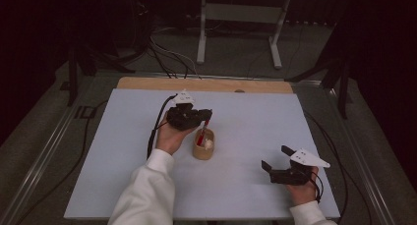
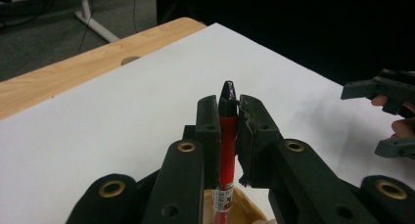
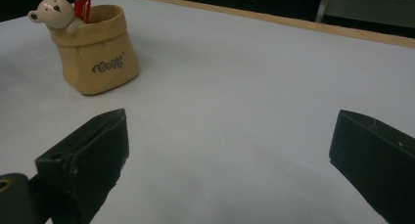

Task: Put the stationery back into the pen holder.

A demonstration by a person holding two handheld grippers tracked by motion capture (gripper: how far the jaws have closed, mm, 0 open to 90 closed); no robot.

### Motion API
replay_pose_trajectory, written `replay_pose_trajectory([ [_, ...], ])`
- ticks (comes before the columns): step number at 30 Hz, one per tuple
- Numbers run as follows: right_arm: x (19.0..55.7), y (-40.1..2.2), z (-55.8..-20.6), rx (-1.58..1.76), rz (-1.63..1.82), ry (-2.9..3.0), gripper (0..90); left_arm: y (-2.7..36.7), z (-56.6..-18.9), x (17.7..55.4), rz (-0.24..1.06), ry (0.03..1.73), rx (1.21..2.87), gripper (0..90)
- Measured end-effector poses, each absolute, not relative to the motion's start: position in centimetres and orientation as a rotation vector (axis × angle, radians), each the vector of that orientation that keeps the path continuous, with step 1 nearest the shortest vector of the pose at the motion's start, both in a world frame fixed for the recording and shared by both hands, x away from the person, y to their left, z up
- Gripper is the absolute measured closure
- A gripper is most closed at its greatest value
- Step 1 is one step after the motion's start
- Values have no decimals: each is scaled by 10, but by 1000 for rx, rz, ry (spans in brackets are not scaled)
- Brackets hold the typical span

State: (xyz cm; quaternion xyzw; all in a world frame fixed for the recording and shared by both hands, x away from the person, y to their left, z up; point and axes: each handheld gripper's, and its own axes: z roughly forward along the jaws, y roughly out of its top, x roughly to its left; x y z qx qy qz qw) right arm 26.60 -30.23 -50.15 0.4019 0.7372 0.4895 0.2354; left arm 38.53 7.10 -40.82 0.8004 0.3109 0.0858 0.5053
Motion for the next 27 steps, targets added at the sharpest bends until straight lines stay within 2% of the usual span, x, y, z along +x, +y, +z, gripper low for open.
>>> replay_pose_trajectory([
  [27,266,-302,-501,1100,1341,2025,18,70,-430,386,148,796,1954,807],
])
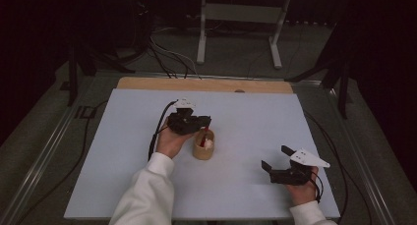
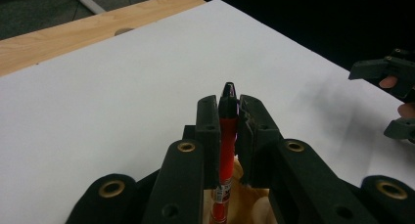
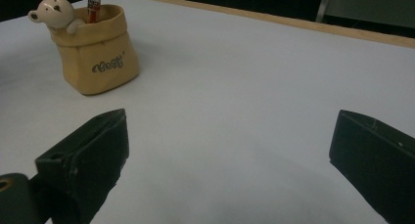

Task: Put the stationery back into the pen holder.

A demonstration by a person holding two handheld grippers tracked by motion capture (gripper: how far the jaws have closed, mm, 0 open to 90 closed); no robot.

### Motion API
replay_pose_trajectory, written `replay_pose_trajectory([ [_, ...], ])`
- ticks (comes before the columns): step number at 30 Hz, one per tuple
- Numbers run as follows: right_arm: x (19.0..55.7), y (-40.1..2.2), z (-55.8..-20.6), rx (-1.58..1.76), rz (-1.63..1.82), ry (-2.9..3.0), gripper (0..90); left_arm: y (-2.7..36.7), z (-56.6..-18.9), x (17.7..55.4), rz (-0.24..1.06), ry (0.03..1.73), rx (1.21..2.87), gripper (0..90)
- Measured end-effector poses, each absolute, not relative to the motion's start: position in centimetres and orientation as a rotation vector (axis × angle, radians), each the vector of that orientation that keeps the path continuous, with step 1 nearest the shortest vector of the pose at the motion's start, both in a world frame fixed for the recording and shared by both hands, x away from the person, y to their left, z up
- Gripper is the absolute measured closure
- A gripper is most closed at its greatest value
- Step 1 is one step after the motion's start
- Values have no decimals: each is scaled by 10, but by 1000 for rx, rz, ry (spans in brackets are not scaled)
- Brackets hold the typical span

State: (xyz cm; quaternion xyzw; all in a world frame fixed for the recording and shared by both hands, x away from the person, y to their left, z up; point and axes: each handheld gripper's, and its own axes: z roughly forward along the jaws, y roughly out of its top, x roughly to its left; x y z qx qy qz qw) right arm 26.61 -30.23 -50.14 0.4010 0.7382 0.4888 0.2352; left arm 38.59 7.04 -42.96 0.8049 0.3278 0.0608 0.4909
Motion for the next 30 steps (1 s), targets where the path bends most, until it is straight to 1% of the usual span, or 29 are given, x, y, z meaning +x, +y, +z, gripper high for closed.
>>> replay_pose_trajectory([
  [4,266,-302,-501,1101,1341,2025,18,70,-431,387,135,796,1947,796],
  [5,266,-302,-501,1100,1341,2024,18,70,-431,388,129,804,1947,754],
  [6,266,-302,-501,1101,1342,2024,18,70,-432,388,139,812,1951,667],
  [8,266,-302,-501,1100,1341,2025,18,70,-433,388,150,828,1941,553],
  [10,266,-302,-501,1100,1340,2026,18,68,-432,388,197,857,1961,402],
  [13,266,-302,-501,1100,1340,2026,18,67,-432,387,226,885,1966,246],
  [15,266,-302,-501,1101,1340,2026,18,68,-432,387,243,896,1959,167],
  [17,266,-302,-501,1100,1338,2027,18,70,-431,386,259,906,1951,147],
  [18,266,-302,-501,1100,1339,2026,18,70,-431,386,273,914,1953,108],
  [20,266,-302,-501,1101,1340,2026,18,73,-429,385,285,916,1961,79],
  [21,266,-302,-502,1101,1339,2027,18,75,-428,385,288,918,1959,34],
  [22,266,-302,-502,1100,1339,2027,18,77,-427,384,301,921,1955,15],
  [30,266,-302,-502,1101,1337,2027,18,98,-413,372,443,938,1923,1],
])
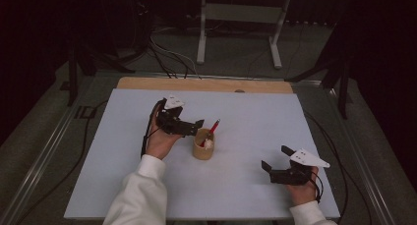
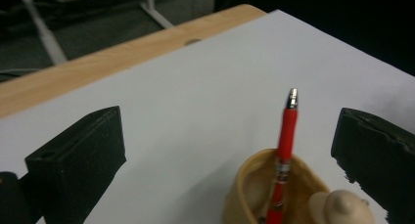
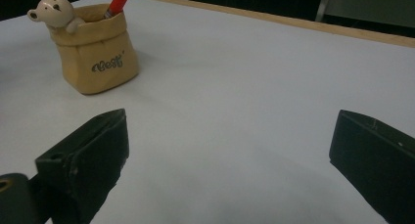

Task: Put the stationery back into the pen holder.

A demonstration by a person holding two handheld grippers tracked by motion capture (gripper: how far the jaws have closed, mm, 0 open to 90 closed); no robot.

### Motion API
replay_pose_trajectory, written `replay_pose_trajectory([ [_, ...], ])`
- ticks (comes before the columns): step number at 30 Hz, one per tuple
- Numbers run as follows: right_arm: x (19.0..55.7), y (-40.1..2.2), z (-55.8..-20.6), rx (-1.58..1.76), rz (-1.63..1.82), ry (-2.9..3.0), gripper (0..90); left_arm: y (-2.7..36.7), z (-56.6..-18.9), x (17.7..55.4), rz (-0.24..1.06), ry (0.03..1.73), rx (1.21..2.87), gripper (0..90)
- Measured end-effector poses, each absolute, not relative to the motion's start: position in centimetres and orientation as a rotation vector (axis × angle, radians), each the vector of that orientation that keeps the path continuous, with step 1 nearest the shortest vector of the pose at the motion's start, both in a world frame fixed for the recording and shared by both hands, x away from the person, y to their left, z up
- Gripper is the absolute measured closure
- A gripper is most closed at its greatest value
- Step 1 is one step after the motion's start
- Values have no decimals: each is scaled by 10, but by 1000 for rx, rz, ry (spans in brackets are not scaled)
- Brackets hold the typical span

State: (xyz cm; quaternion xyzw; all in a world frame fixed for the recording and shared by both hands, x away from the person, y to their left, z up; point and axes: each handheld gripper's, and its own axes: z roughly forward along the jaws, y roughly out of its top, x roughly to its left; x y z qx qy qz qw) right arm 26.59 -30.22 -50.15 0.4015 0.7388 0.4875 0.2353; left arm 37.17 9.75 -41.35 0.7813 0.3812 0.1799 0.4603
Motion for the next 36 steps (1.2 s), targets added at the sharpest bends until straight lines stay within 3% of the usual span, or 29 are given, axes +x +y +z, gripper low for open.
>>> replay_pose_trajectory([
  [15,264,-301,-501,1095,1339,2026,18,172,-413,325,613,979,1782,1],
  [36,261,-302,-500,1092,1348,2013,17,225,-481,261,648,1063,1753,1],
])
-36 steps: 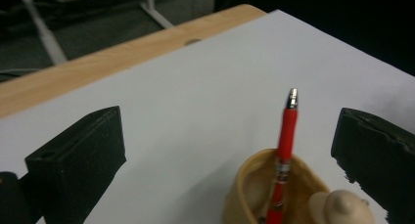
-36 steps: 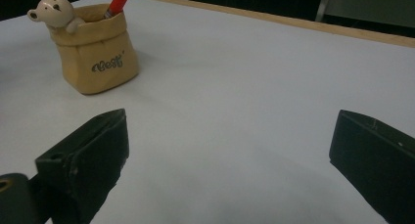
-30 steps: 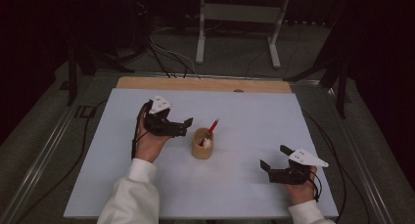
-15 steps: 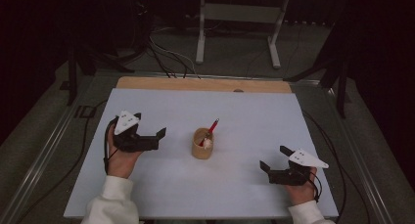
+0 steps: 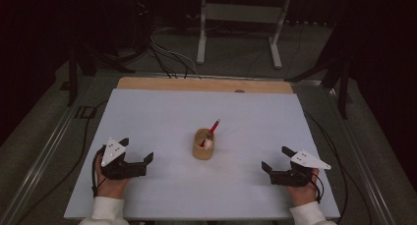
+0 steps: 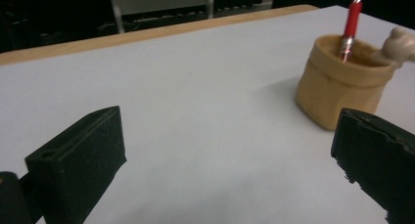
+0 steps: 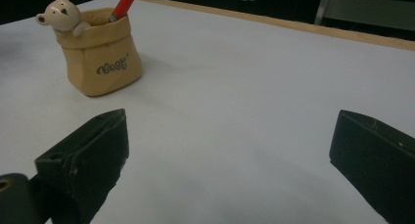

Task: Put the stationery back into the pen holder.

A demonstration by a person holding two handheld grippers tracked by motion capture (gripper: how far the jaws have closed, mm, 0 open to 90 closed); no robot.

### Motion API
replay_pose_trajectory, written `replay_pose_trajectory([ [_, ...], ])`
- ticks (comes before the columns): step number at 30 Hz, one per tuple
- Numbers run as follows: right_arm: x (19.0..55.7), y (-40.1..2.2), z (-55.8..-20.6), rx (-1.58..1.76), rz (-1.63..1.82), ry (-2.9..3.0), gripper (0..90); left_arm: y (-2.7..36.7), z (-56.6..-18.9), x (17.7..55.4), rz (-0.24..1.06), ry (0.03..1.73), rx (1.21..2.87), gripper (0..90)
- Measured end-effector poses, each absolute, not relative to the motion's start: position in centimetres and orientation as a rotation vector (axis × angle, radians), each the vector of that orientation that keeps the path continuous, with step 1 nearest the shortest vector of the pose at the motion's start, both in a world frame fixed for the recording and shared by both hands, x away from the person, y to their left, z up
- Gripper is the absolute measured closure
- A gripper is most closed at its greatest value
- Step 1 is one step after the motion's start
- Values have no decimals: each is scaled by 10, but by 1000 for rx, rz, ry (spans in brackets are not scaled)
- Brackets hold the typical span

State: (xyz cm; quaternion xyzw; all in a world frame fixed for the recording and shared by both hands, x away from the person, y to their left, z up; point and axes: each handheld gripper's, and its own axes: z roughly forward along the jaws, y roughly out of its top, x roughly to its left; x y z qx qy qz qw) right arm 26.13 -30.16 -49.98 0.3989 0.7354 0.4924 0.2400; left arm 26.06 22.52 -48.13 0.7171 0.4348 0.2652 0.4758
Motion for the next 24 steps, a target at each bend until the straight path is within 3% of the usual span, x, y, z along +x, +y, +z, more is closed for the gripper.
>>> replay_pose_trajectory([
  [24,263,-299,-501,1093,1302,2045,17,256,-490,243,731,1152,1630,1],
])
